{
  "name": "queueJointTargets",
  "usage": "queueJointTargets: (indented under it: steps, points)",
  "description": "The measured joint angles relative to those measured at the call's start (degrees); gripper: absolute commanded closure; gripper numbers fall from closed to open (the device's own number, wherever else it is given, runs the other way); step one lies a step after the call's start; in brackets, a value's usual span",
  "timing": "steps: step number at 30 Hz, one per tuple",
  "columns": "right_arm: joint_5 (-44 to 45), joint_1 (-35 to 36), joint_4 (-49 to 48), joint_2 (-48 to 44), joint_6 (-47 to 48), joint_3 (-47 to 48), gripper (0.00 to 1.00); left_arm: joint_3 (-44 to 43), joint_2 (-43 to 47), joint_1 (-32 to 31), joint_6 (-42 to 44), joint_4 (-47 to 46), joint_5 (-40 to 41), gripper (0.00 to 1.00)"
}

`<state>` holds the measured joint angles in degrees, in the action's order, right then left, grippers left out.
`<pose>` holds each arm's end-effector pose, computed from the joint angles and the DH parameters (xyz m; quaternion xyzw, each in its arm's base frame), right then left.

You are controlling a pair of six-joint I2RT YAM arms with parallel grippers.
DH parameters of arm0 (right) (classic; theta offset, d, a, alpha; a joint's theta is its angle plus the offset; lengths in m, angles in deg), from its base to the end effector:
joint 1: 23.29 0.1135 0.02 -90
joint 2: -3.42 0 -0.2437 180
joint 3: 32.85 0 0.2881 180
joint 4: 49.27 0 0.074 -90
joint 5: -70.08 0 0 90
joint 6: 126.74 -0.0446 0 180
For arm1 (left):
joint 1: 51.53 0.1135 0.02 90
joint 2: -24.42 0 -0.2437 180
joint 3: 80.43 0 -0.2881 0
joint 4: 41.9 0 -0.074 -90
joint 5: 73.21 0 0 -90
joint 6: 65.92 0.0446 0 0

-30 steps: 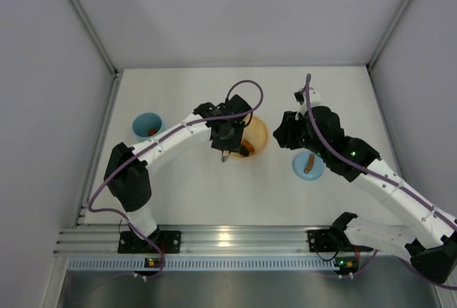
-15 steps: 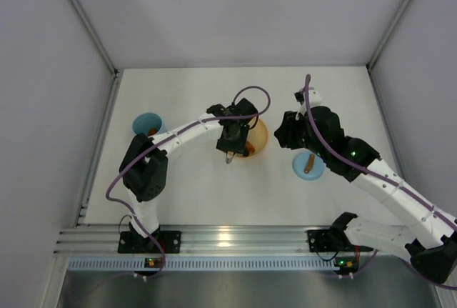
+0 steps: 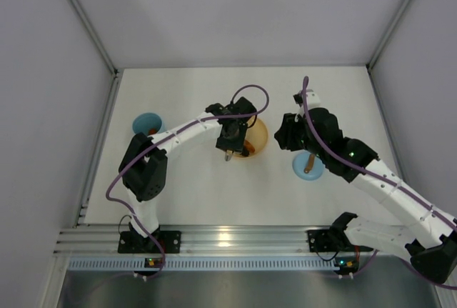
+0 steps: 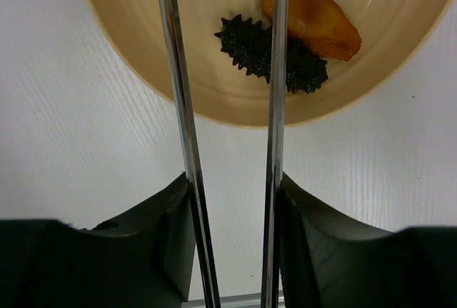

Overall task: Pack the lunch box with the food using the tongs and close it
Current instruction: Pick up the fake food from the plate.

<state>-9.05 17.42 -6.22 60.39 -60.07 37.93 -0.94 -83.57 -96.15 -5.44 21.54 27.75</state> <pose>0.2099 0.1695 0.3290 -0.0824 0.8562 0.1977 0.4702 0.3045 -0.2886 0.1965 0.1133 0.9752 -0.0243 0.1884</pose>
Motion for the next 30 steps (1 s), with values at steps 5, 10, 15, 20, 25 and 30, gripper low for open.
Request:
queueJointTargets:
  steps: [5,10,15,20,25,30]
  points:
    - [0.0,0.0,0.0,0.0,0.0,-0.3,0.63,0.0,0.0,0.0,0.4,0.0,-0.1,0.60]
    - [0.0,0.0,0.0,0.0,0.0,-0.3,0.64,0.0,0.0,0.0,0.7,0.0,-0.5,0.68]
    - [0.0,0.0,0.0,0.0,0.0,-0.3,0.64,0.0,0.0,0.0,0.7,0.0,-0.7,0.78]
    - [0.0,0.0,0.0,0.0,0.0,-0.3,0.64,0.0,1.2,-0.1,0.7,0.2,-0.7,0.81]
    - [0.0,0.0,0.0,0.0,0.0,-0.3,0.64,-0.1,6.1,-0.5,0.4,2.2,0.7,0.81]
    - [0.0,0.0,0.0,0.0,0.2,-0.3,0.64,-0.2,17.2,-0.7,-1.3,6.1,4.2,0.80]
